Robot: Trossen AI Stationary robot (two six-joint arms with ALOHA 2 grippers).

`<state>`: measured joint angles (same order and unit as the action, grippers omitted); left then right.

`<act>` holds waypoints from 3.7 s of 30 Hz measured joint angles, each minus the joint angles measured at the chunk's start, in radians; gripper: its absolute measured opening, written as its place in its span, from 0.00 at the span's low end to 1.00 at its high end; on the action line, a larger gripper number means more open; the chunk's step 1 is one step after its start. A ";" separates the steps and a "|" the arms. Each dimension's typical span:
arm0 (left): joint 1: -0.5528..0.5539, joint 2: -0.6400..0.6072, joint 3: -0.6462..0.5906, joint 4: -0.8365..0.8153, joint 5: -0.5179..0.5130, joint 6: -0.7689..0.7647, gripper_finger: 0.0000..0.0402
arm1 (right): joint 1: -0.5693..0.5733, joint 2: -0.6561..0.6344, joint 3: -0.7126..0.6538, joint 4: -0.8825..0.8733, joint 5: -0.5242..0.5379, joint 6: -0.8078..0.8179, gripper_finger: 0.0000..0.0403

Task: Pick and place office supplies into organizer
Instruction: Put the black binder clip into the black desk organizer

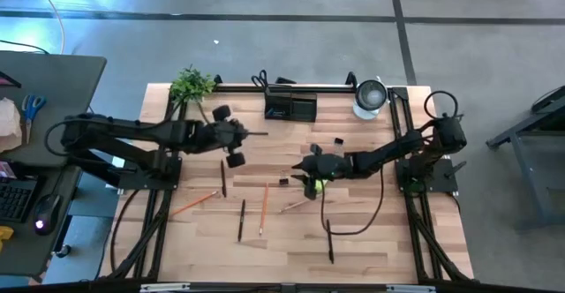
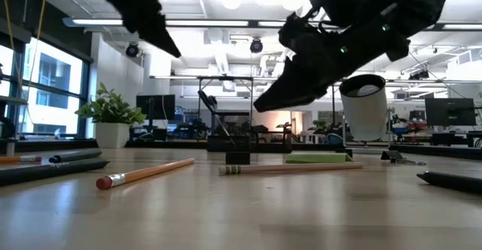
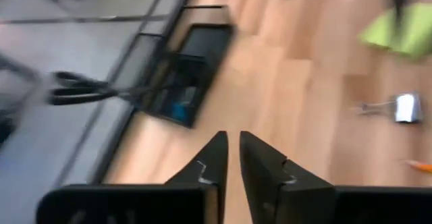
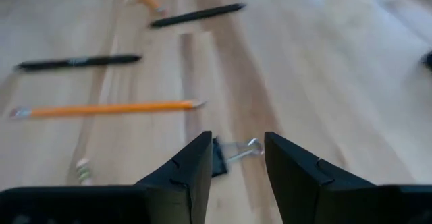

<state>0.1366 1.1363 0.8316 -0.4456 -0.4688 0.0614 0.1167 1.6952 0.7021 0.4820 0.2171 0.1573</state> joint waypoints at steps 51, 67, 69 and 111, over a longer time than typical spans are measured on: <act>-0.052 -0.153 -0.545 1.082 0.686 0.062 0.01 | 0.096 0.354 0.639 -0.867 0.187 1.010 0.58; -0.052 -0.354 -0.544 1.043 0.720 0.029 0.00 | 0.068 0.450 0.645 -0.851 0.293 0.965 0.58; -0.052 -0.357 -0.550 1.039 0.729 0.008 0.00 | 0.069 0.452 0.646 -0.857 0.295 0.985 0.58; -0.052 -0.356 -0.563 1.012 0.771 0.019 0.00 | 0.135 0.459 0.800 -1.134 0.093 0.973 0.57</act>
<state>0.0845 0.7799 0.2691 0.5663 0.3027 0.0807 0.2513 2.1544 1.5021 -0.6517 0.3099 1.1305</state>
